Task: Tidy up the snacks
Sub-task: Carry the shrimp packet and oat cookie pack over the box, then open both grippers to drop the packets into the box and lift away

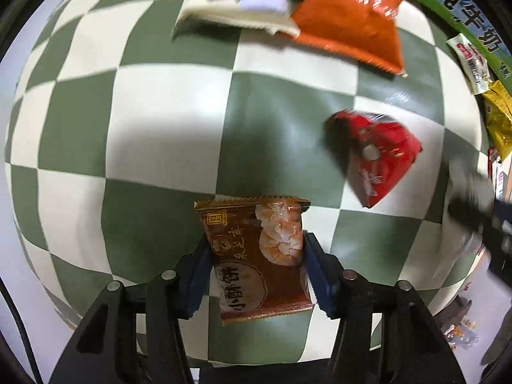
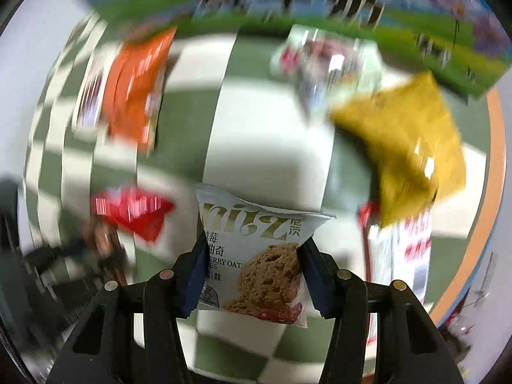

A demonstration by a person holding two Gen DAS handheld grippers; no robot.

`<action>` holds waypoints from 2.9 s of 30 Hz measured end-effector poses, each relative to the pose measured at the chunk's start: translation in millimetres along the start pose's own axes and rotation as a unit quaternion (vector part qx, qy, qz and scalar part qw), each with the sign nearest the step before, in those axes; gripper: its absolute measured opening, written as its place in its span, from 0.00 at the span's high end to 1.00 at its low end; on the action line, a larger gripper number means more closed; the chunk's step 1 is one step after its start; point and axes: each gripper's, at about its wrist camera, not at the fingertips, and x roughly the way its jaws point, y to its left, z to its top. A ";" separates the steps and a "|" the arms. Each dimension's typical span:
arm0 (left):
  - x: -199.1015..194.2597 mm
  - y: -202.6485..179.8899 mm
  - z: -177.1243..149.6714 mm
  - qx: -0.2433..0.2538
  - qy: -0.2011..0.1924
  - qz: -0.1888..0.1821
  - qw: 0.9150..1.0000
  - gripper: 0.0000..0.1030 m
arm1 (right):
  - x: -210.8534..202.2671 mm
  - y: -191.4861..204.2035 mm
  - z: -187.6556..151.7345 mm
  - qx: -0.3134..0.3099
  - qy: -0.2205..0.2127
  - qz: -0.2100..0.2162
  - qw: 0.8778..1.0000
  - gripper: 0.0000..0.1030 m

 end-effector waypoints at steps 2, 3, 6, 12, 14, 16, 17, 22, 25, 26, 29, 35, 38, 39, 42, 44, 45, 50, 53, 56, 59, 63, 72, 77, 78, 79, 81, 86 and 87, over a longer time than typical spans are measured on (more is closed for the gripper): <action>3.9 -1.4 4.7 -0.002 0.004 0.001 1.000 0.48 | 5.0 3.1 -8.8 -0.005 0.000 -0.002 1.000 0.45; 6.1 -3.4 6.4 -0.002 0.007 0.005 1.000 0.47 | 7.4 3.9 -10.8 -0.002 -0.002 -0.001 1.000 0.45; 7.1 0.7 12.2 -0.003 0.011 0.009 1.000 0.47 | 11.6 -0.6 -10.7 0.023 -0.006 0.008 1.000 0.41; 2.8 10.9 22.9 -0.030 0.044 -0.009 0.999 0.41 | 9.3 -5.9 -11.2 0.037 -0.014 0.018 0.999 0.34; 3.1 19.9 17.4 -0.046 0.055 -0.022 0.997 0.41 | 4.3 -15.5 -17.8 0.038 -0.015 0.015 0.999 0.33; 6.4 22.9 13.7 -0.054 0.061 -0.023 0.996 0.41 | 3.5 -14.9 -30.2 0.037 -0.017 0.010 0.999 0.33; 7.1 23.0 13.2 -0.056 0.060 -0.023 0.996 0.41 | 4.8 -14.3 -32.1 0.037 -0.016 0.008 0.999 0.33; -4.4 22.2 3.5 -0.049 0.021 -0.006 0.999 0.49 | 3.9 0.0 -45.3 0.024 -0.027 -0.020 0.999 0.43; -13.5 19.0 6.1 -0.037 0.006 0.000 0.999 0.50 | 0.3 0.3 -52.9 0.020 -0.037 -0.017 0.999 0.48; -16.9 18.1 6.5 -0.033 0.003 -0.001 0.999 0.50 | -1.5 -1.1 -54.8 0.021 -0.038 -0.013 0.999 0.50; -39.2 15.8 3.1 -0.023 -0.016 -0.004 1.000 0.50 | -12.5 -7.5 -58.5 0.030 -0.044 0.012 0.999 0.51; -111.3 -1.4 9.0 0.009 -0.070 -0.047 0.996 0.50 | -51.2 -16.6 -61.3 0.044 -0.059 0.073 0.995 0.52; -157.8 -15.5 25.8 0.031 -0.108 -0.070 0.991 0.50 | -84.7 -21.5 -53.6 0.048 -0.080 0.104 0.990 0.52; -172.8 -22.6 32.1 0.037 -0.119 -0.080 0.989 0.50 | -99.1 -24.2 -48.1 0.049 -0.090 0.115 0.988 0.52; -202.0 -48.9 51.8 0.052 -0.145 -0.099 0.983 0.50 | -143.2 -33.5 -29.8 0.048 -0.129 0.134 0.981 0.52; -217.2 -68.1 74.0 0.062 -0.158 -0.105 0.980 0.50 | -173.0 -40.9 -13.2 0.045 -0.159 0.140 0.976 0.52; -228.9 -72.8 91.8 0.064 -0.166 -0.109 0.978 0.50 | -186.0 -46.1 -3.6 0.044 -0.171 0.143 0.974 0.52; -247.8 -84.3 164.7 0.086 -0.172 -0.087 0.978 0.49 | -226.0 -60.3 58.9 0.042 -0.226 0.138 0.963 0.52; -235.3 -85.8 214.1 0.085 -0.128 -0.069 0.986 0.49 | -221.1 -67.0 101.0 0.047 -0.224 0.138 0.964 0.52; -211.8 -81.1 249.9 0.075 -0.087 -0.054 0.992 0.49 | -198.4 -68.4 136.5 0.056 -0.192 0.146 0.969 0.52; -186.7 -80.3 275.0 0.073 -0.049 -0.031 0.996 0.49 | -166.9 -70.6 169.1 0.070 -0.144 0.160 0.974 0.52; -162.2 -82.4 288.5 0.079 -0.013 -0.008 0.997 0.49 | -136.8 -66.4 187.5 0.074 -0.110 0.157 0.979 0.52; -125.7 -77.6 297.8 0.067 0.054 -0.009 0.996 0.42 | -83.2 -61.3 211.1 0.073 -0.028 0.159 0.984 0.48; -121.4 -73.3 298.0 0.056 0.049 -0.024 0.997 0.26 | -70.8 -58.9 212.6 0.068 -0.001 0.145 0.987 0.06; -121.8 -72.9 298.1 0.053 0.046 -0.024 0.997 0.26 | -70.7 -59.1 212.2 0.068 0.001 0.143 0.987 0.06; -122.3 -73.3 298.1 0.054 0.043 -0.023 0.997 0.26 | -70.4 -59.0 212.1 0.068 0.003 0.140 0.988 0.06; -124.8 -73.4 297.3 0.053 0.036 -0.019 0.998 0.26 | -72.6 -59.7 210.7 0.065 0.004 0.130 0.989 0.06; -135.0 -76.6 293.9 0.052 0.020 -0.016 0.998 0.26 | -84.7 -68.7 204.7 0.070 -0.004 0.107 0.992 0.06; -137.9 -76.9 292.0 0.054 0.014 -0.016 0.998 0.26 | -87.1 -70.9 203.4 0.073 -0.007 0.103 0.992 0.06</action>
